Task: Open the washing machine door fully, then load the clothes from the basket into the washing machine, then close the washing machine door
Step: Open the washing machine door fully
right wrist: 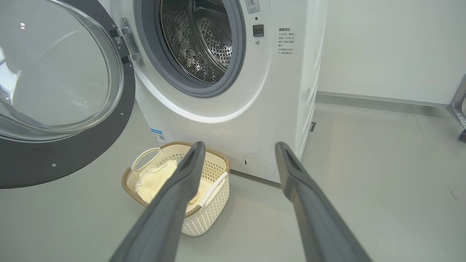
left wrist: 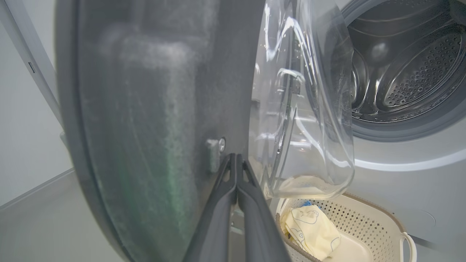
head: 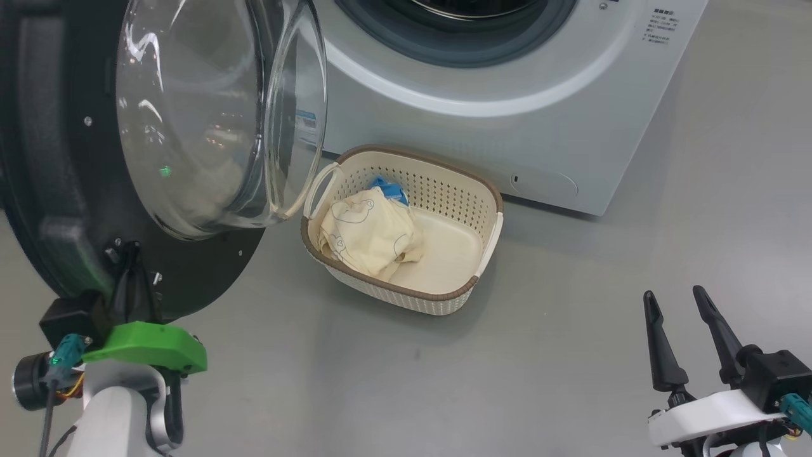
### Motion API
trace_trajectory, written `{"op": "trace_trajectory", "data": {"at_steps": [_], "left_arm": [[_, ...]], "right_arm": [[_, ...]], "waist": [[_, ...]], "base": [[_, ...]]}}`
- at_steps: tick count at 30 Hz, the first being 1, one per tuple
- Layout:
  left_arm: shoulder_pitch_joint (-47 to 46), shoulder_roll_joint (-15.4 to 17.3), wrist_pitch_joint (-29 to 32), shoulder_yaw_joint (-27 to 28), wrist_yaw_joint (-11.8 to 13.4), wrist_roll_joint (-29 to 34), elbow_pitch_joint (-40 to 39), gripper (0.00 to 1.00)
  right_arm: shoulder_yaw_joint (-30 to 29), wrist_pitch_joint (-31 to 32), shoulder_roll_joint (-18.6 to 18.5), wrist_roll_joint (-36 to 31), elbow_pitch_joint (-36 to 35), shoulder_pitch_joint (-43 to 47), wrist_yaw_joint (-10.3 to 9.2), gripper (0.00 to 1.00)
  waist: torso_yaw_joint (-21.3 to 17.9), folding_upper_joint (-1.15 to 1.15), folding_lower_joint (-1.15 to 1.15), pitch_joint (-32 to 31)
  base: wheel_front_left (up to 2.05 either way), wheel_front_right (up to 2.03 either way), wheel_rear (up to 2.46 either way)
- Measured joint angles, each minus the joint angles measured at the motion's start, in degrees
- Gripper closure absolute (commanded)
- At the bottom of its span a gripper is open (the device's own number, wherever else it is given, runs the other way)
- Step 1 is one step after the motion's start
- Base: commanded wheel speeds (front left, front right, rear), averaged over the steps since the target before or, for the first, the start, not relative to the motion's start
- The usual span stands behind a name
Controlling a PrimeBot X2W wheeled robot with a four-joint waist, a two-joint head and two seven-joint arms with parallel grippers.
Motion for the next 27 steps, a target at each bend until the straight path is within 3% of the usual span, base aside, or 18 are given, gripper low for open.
{"op": "trace_trajectory", "data": {"at_steps": [17, 27], "left_arm": [[-5.6, 1.3, -1.1, 11.2, 0.0, -0.1, 4.4, 1.0], [-9.6, 2.9, -1.4, 14.5, 0.0, -0.3, 7.9, 1.0]], "right_arm": [[-1.1, 0.0, -2.2, 0.0, -1.2, -2.5, 0.36, 0.0], [-1.5, 0.0, -2.5, 0.0, -1.3, -3.9, 0.38, 0.0]], "waist": [[-2.1, 0.0, 0.01, 5.0], [-2.9, 0.0, 0.01, 7.1]], "base": [[0.0, 0.0, 0.0], [0.0, 0.0, 0.0]]}}
